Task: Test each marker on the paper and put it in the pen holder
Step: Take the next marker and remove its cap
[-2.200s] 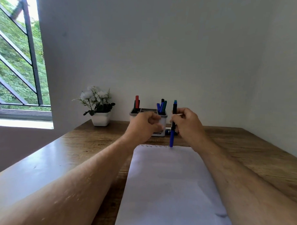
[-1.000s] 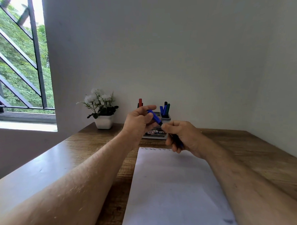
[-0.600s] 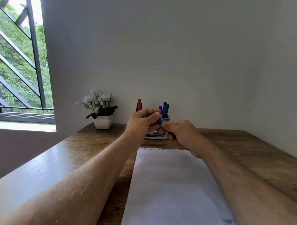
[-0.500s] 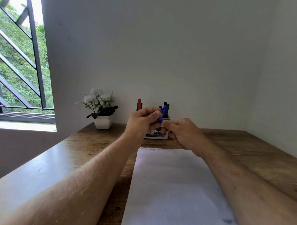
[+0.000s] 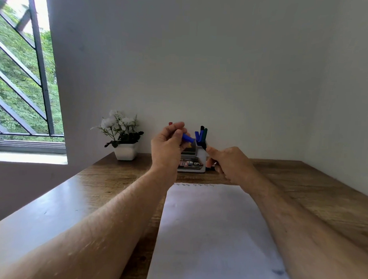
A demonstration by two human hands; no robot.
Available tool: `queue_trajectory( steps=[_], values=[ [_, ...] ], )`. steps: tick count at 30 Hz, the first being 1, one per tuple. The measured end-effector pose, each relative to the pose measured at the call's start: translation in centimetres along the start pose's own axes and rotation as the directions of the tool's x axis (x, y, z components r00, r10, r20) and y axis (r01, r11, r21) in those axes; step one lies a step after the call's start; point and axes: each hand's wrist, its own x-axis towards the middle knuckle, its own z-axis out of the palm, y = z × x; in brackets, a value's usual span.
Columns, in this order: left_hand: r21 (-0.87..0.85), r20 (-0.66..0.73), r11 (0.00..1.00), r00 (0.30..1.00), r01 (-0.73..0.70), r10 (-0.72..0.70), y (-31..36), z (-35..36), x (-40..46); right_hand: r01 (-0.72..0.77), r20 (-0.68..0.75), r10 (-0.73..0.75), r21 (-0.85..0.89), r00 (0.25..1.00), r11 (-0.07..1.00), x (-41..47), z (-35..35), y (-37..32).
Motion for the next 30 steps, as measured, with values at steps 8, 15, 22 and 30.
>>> queue_trajectory(
  steps=[8, 15, 22, 30],
  values=[
    [0.136, 0.098, 0.949, 0.949, 0.285, -0.299, 0.3, 0.9, -1.5, -0.088, 0.013, 0.088, 0.253, 0.996, 0.964, 0.7, -0.6, 1.5],
    [0.944, 0.328, 0.163, 0.844, -0.286, -0.423, -0.4, 0.6, -1.3, -0.091, -0.003, 0.108, 0.518, 0.994, 0.851, 0.9, -0.6, 1.2],
    [0.938, 0.346, 0.185, 0.739, -0.295, -0.578, -1.4, 0.1, -1.8, -0.143, -0.075, 0.171, 0.289, 0.982, 0.947, 0.7, -1.3, 2.0],
    [0.926, 0.367, 0.127, 0.77, -0.355, -0.522, -1.9, 0.1, -2.0, -0.145, -0.058, 0.148, 0.044, 0.987, 0.988, 0.5, -1.3, 2.3]
  ],
)
